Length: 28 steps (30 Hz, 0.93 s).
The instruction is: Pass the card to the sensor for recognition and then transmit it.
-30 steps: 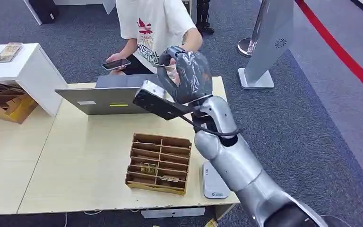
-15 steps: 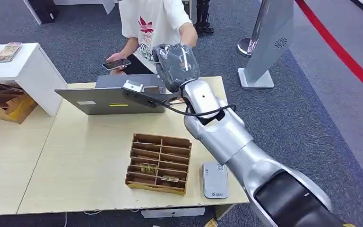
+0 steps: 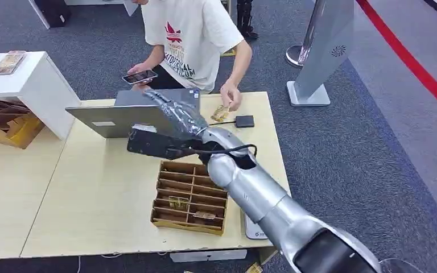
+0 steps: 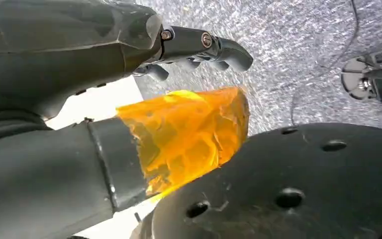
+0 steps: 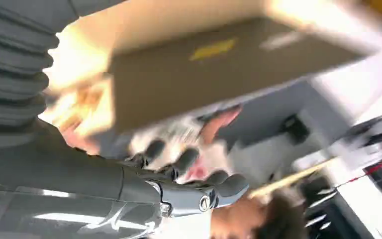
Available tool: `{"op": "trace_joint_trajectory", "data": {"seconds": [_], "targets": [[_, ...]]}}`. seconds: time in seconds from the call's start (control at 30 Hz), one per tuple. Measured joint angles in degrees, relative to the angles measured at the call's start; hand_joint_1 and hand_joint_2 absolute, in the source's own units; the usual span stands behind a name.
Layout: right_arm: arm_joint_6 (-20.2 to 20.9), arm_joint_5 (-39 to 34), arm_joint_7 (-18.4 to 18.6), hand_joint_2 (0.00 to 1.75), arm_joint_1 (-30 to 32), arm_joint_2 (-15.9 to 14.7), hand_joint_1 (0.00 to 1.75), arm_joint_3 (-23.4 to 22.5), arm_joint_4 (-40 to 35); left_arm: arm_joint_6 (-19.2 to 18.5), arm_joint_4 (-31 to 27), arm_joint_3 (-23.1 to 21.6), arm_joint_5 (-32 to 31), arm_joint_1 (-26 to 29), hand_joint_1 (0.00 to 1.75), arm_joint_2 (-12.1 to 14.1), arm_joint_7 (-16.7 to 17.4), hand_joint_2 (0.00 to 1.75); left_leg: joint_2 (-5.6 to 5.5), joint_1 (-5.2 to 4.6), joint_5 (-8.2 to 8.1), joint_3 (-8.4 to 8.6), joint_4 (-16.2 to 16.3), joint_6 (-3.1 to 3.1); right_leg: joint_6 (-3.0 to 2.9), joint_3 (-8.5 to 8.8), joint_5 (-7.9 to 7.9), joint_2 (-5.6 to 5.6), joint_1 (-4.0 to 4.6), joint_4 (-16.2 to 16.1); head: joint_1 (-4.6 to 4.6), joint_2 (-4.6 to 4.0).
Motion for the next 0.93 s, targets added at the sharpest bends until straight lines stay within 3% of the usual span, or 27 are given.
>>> {"op": "trace_joint_trajectory", "data": {"seconds": [0.1,0.27,0.37,0.6,0.93], "targets": [[5.5,-10.7,-1.5,0.00,2.8,0.0,0.00,0.1,-4.7,0.0,0.0,0.2,0.9,0.5,0.00,0.0,-0.7,0.00,0.10,0.00,-0.01,0.00,0.0,0.00,0.00,-0.03,0.00,0.10,0.00,0.0,0.00,0.00],[19.1,-51.0,-3.7,0.00,13.6,-2.2,0.00,1.2,-20.1,0.1,0.0,1.6,3.1,0.8,0.00,0.0,-1.6,0.00,-0.02,0.00,-0.03,-0.01,0.0,0.01,0.02,-0.02,-0.03,-0.04,-0.01,-0.1,0.00,0.00],[28.6,-65.9,-4.4,0.00,19.2,-6.1,0.00,2.7,-27.1,0.1,0.0,1.7,3.4,0.9,0.00,0.0,-1.7,0.00,0.00,-0.01,-0.08,-0.01,0.0,0.04,0.02,-0.01,-0.03,-0.02,-0.01,-0.1,0.00,0.00],[37.7,-66.0,-5.1,0.00,25.6,-14.2,0.00,5.4,-29.8,0.0,0.0,1.8,4.0,0.8,0.00,0.5,-1.7,0.00,0.02,-0.01,-0.07,0.01,0.0,0.05,0.01,0.01,-0.01,-0.01,-0.01,-0.1,0.00,0.00],[39.2,-60.7,-5.0,0.00,31.2,-22.1,0.00,9.1,-24.3,0.0,0.0,1.9,5.2,0.9,0.00,1.0,-1.5,0.00,0.00,-0.01,-0.08,0.00,0.0,0.05,0.01,0.02,-0.02,-0.01,-0.01,-0.1,-0.02,0.00]]}}
